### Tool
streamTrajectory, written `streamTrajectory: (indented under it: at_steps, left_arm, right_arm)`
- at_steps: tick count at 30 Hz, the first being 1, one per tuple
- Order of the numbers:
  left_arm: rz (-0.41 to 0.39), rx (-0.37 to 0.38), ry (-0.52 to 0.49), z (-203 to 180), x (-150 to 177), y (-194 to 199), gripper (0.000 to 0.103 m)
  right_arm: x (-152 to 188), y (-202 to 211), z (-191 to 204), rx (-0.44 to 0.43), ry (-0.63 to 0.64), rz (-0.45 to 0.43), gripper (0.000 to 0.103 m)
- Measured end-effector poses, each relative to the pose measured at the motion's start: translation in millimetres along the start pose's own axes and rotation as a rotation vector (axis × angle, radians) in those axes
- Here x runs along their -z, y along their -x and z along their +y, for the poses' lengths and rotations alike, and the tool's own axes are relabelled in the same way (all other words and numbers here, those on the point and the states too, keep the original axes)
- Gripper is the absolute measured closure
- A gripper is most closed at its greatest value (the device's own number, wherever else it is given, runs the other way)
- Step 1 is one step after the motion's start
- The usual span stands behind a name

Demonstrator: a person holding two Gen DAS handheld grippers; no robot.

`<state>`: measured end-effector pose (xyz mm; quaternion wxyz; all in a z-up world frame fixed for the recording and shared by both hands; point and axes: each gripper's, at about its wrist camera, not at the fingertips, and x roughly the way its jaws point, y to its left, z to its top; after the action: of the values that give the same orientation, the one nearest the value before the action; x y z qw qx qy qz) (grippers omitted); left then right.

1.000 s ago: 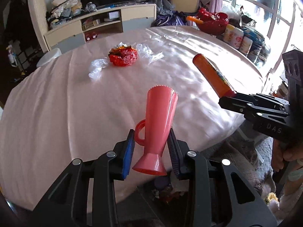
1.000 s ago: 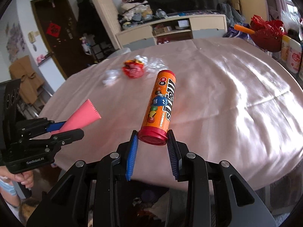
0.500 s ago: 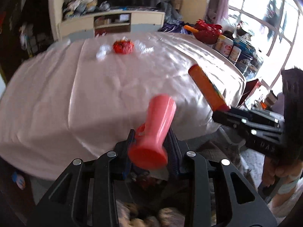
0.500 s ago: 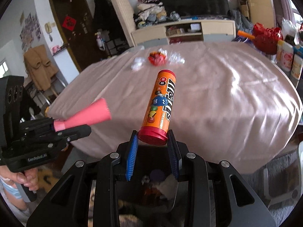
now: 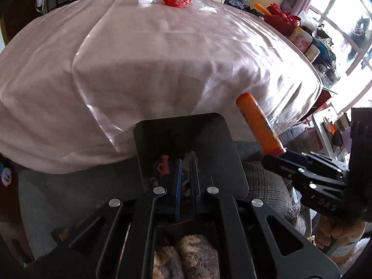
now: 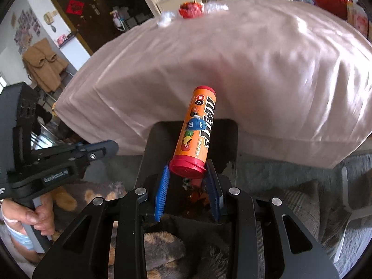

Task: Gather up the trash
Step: 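Lower the cup and M&M's tube into the black bin and open both tools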

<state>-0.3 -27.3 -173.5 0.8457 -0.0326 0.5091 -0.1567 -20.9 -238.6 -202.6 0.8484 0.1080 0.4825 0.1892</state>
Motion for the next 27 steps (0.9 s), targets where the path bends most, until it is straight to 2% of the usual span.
streamTrajectory:
  at_steps: [4,7,8,9,10,11,12,13,14,15,17,20,27]
  left_arm:
    - [0.007,-0.008,0.009,5.8,2.4,-0.1,0.098]
    - [0.012,-0.019,0.017,8.2,3.1,0.0,0.096]
    - [0.013,-0.022,0.022,9.2,3.1,0.1,0.089]
    - [0.014,-0.026,0.028,10.5,2.9,0.0,0.084]
    - [0.014,-0.033,0.033,11.6,2.8,-0.1,0.075]
    - [0.013,-0.044,0.035,12.6,2.8,0.1,0.063]
    - [0.011,-0.052,0.035,12.6,2.6,0.2,0.056]
    - [0.009,-0.061,0.035,12.8,2.2,0.5,0.042]
    - [0.006,-0.069,0.035,13.0,2.4,0.8,0.032]
    - [0.002,-0.077,0.033,13.1,2.1,1.5,0.03]
    - [-0.001,-0.081,0.035,13.4,1.7,1.9,0.023]
    - [-0.005,-0.089,0.039,14.6,0.5,2.5,0.019]
    - [-0.022,-0.076,0.047,16.0,-4.5,11.5,0.018]
  right_arm:
    - [2.1,-7.1,1.0,0.004,0.01,0.035,0.07]
    - [4.2,-15.6,1.2,0.016,0.01,0.071,0.067]
    - [4.8,-17.8,0.3,0.02,0.004,0.078,0.061]
    - [3.6,-19.8,0.6,0.025,0.002,0.079,0.042]
    - [4.8,-19.6,-0.1,0.044,0.007,0.071,0.024]
    - [5.7,-18.2,-0.1,0.068,0.017,0.057,0.019]
    - [5.8,-17.0,0.3,0.086,0.028,0.047,0.016]
    - [4.9,-16.7,-0.5,0.093,0.033,0.046,0.015]
    - [4.3,-16.3,-1.2,0.101,0.034,0.045,0.012]
    - [3.8,-15.8,-2.1,0.113,0.035,0.042,0.007]
    - [3.2,-14.2,-4.6,0.146,0.039,0.03,0.005]
    - [2.0,-13.7,-11.3,0.146,0.019,0.033,0.005]
    - [-5.5,-10.5,-20.1,0.136,-0.016,0.028,0.005]
